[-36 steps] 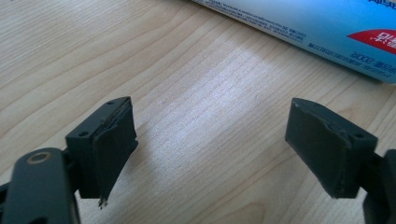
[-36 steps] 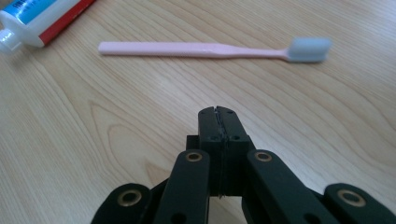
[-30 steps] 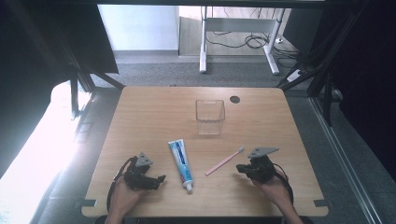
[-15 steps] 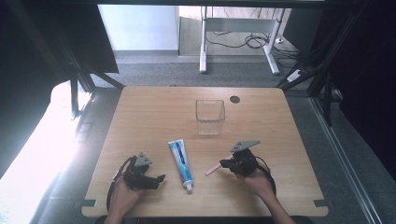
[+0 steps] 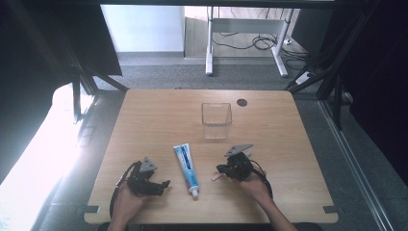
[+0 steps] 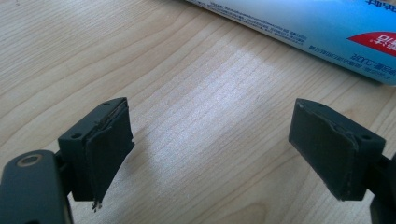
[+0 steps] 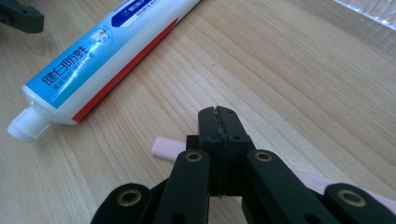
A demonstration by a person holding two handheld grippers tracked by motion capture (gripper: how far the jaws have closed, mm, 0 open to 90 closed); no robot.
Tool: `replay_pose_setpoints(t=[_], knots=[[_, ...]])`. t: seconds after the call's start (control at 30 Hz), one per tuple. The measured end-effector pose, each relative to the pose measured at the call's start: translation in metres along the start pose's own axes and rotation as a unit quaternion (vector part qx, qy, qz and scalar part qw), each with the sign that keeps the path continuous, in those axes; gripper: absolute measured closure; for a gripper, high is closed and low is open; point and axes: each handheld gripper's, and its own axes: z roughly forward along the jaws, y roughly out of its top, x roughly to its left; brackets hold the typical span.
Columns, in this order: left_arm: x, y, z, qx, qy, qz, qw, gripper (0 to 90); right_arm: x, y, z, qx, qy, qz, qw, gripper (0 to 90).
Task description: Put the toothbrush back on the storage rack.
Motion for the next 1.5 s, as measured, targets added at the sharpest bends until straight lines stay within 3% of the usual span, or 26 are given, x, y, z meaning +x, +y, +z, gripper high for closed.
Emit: replay_pose_setpoints(t=[0.23, 0.43, 0.93, 1.5], knots=[[-0.001, 0.000, 0.001, 0.005, -0.001, 0.003, 1.0000, 13.8, -0.001, -0.004, 0.005, 0.009, 0.001, 0.000, 1.0000, 89.7], [-0.002, 0.000, 0.002, 0.006, 0.001, 0.004, 1.0000, 13.8, -0.002, -0.009, -0.001, 0.016, 0.004, 0.000, 0.9999, 89.7], [-0.003, 0.001, 0.004, 0.011, 0.000, 0.007, 0.9999, 13.9, -0.007, -0.036, -0.030, 0.035, -0.007, 0.004, 0.9994, 89.5], [-0.004, 0.001, 0.004, 0.014, 0.002, 0.007, 0.9999, 14.0, -0.033, -0.064, -0.065, 0.043, -0.044, 0.032, 0.9976, 88.9]])
